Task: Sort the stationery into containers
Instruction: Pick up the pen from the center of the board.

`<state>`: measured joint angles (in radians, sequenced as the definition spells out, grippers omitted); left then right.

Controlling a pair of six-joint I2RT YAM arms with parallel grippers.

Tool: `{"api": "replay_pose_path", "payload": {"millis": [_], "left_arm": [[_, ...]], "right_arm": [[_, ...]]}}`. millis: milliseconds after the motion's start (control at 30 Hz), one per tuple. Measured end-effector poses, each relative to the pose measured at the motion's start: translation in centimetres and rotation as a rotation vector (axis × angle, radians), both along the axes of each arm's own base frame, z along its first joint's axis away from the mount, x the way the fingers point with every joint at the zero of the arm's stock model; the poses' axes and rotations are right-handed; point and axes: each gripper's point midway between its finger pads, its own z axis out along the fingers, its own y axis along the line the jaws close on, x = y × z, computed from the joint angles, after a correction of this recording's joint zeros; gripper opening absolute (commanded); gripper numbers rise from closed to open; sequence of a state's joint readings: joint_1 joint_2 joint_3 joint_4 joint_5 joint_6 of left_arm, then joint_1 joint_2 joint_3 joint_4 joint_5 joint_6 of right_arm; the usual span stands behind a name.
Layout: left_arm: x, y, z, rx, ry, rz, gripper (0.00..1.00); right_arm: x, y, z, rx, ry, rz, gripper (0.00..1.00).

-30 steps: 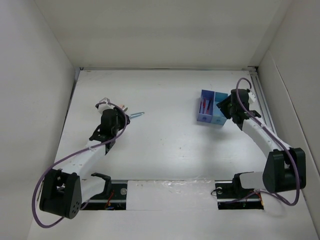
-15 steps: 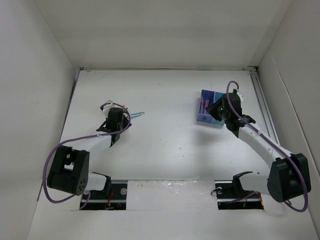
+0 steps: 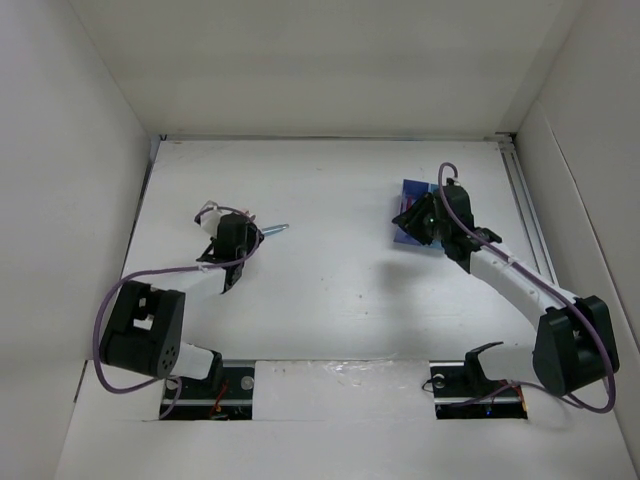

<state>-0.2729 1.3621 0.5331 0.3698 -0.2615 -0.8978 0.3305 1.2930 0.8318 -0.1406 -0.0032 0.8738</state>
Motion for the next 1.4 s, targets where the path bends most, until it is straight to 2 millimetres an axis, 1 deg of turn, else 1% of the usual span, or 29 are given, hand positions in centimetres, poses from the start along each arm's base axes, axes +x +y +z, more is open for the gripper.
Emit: {"api": "replay_pose_path", "payload": {"millis": [133, 200, 433, 667, 933, 1067, 1133, 1167, 1233, 1367, 1400], "left_arm": [[-0.2, -0.2, -2.2, -0.009, 0.058, 0.001, 0.38], [-0.3, -0.4, -2.9, -0.015, 0.078, -0.001, 0.38], [0.2, -0.3, -2.5, -0.037, 0.056, 0.009, 0.38], [0.8, 0.8, -3.5, -0.037, 0.074, 0.045, 0.38], [1.9, 1.6, -3.1, -0.066, 0.055, 0.065, 0.38], [2.3, 1.5, -3.1, -0.073, 0.049, 0.062, 0.37], [2.5, 1.4, -3.1, -0.076, 0.049, 0.058, 0.34], [2.5, 1.3, -3.1, -0.077, 0.048, 0.057, 0.34], [2.5, 1.3, -3.2, -0.079, 0.049, 0.055, 0.26], [2.7, 1.2, -2.9, -0.086, 0.04, 0.055, 0.14], [2.8, 1.2, -2.8, -0.088, 0.036, 0.056, 0.07]], "right_arm": [[0.0, 0.3, 0.2, 0.0, -0.005, 0.014, 0.44], [-0.1, 0.3, 0.2, 0.0, -0.006, 0.019, 0.45], [-0.2, 0.6, 0.2, 0.006, -0.004, 0.035, 0.45], [-0.3, 0.7, 0.3, 0.01, -0.003, 0.042, 0.45], [-0.2, 1.1, 0.5, 0.012, -0.018, 0.057, 0.45], [-0.3, 1.6, 0.4, 0.01, -0.017, 0.079, 0.45], [-0.4, 1.8, 0.1, 0.006, -0.011, 0.086, 0.45], [-0.4, 1.8, 0.0, 0.006, -0.009, 0.089, 0.45], [-0.5, 2.0, 0.0, 0.006, -0.008, 0.095, 0.45], [-0.7, 2.3, 0.0, 0.008, -0.007, 0.103, 0.45], [-0.7, 2.3, 0.0, 0.008, -0.008, 0.103, 0.45]]}}
